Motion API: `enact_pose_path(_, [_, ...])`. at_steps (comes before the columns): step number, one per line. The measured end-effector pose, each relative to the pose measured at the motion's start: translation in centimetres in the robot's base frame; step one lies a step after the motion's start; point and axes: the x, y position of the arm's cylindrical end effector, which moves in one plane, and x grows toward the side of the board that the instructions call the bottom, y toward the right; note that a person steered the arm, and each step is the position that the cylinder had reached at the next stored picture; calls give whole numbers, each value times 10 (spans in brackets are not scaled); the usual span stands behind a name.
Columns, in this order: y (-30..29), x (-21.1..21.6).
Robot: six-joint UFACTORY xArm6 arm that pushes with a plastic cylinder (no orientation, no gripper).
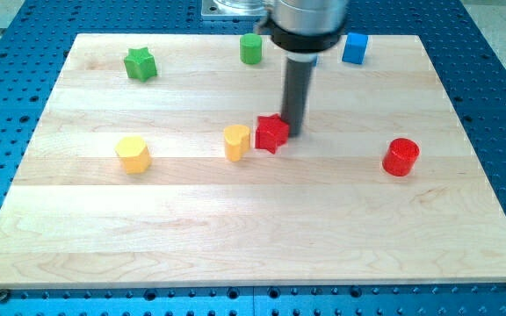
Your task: Place the red star bottom left of the green star
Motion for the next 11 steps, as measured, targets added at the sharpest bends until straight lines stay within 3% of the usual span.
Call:
enact_pose_path(2, [62,48])
enact_pose_path(3, [9,103])
enact_pose_path(6, [-43,-26])
enact_pose_path(7, [-76,-39])
enact_pose_path(8, [-34,-58])
enact_pose_path(10, [-180,-56])
enact_pose_path(11, [-217,-19])
